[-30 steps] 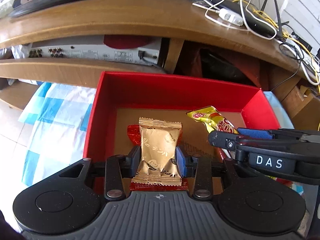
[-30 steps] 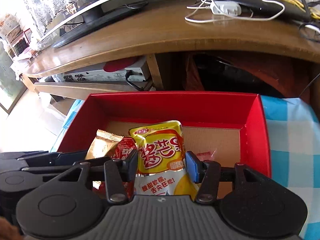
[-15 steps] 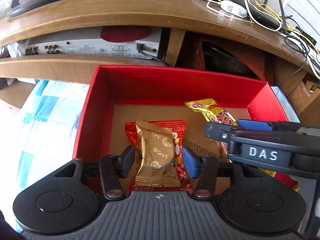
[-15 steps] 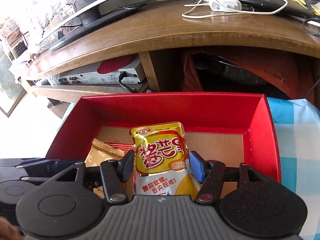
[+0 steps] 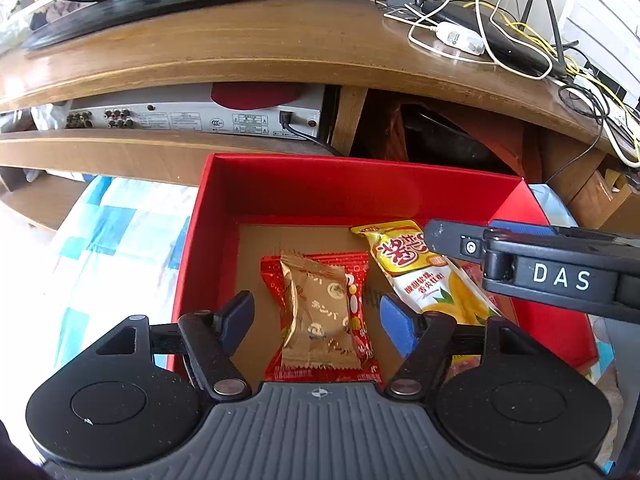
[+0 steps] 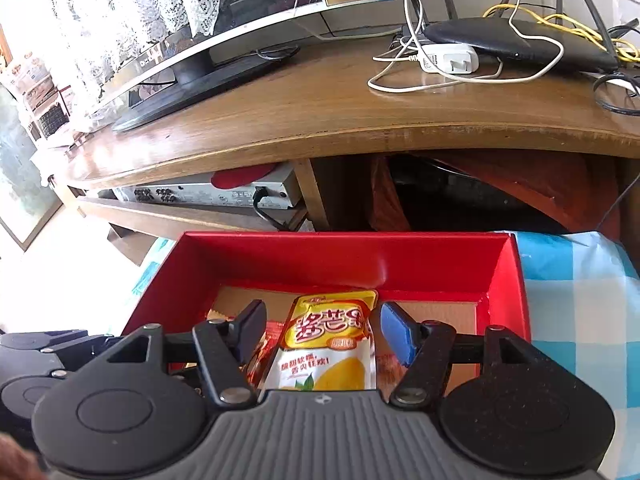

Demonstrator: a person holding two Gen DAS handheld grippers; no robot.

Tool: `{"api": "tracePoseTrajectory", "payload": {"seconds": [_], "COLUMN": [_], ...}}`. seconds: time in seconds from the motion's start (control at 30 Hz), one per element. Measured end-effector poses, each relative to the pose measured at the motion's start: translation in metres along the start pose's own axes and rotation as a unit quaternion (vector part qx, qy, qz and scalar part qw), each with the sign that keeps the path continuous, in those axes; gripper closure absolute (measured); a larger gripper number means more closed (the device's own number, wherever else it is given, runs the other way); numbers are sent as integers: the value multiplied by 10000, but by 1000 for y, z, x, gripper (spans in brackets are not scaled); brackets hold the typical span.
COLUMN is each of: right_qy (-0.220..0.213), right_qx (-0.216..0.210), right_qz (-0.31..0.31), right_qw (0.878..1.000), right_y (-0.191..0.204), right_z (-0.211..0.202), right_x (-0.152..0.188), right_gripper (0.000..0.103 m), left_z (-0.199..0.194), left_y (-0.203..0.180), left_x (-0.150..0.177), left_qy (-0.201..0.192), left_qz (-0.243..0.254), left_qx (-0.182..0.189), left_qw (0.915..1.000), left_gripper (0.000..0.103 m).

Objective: Organize snacks
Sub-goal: 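Open the left gripper to drop the gold packet while the right gripper drops the mango pouch, then move both grippers back from the box toward the remaining snacks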

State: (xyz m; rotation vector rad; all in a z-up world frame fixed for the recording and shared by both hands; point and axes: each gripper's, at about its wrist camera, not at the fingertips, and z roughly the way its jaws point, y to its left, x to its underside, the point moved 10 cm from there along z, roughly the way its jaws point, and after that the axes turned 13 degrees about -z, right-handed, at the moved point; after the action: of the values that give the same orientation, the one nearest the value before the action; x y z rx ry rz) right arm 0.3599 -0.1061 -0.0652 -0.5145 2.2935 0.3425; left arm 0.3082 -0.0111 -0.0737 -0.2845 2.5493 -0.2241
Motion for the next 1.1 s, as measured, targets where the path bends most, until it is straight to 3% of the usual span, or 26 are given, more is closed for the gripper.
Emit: {"api": "tracePoseTrajectory", "payload": {"seconds": [0.63,0.9,1.1], "right_qy": [14,212,410], "right_qx": [65,27,-98], "right_qz": [-98,7,-35], "right_qw": [9999,9998,9991], "right_y": [28,39,54], "right_z": [-76,-104,-125], "right_x": [26,65,102], "right_gripper": [26,25,25], "left_z": [-65,-86,-97], "left_y": [-5,1,9], "left_x": [34,65,105], "left_qy": [-94,6,317], "left_qz": [18,33,14], "left_qx": [345,418,488], "left_qw": [9994,9991,9983], "left_gripper": [22,21,21]}}
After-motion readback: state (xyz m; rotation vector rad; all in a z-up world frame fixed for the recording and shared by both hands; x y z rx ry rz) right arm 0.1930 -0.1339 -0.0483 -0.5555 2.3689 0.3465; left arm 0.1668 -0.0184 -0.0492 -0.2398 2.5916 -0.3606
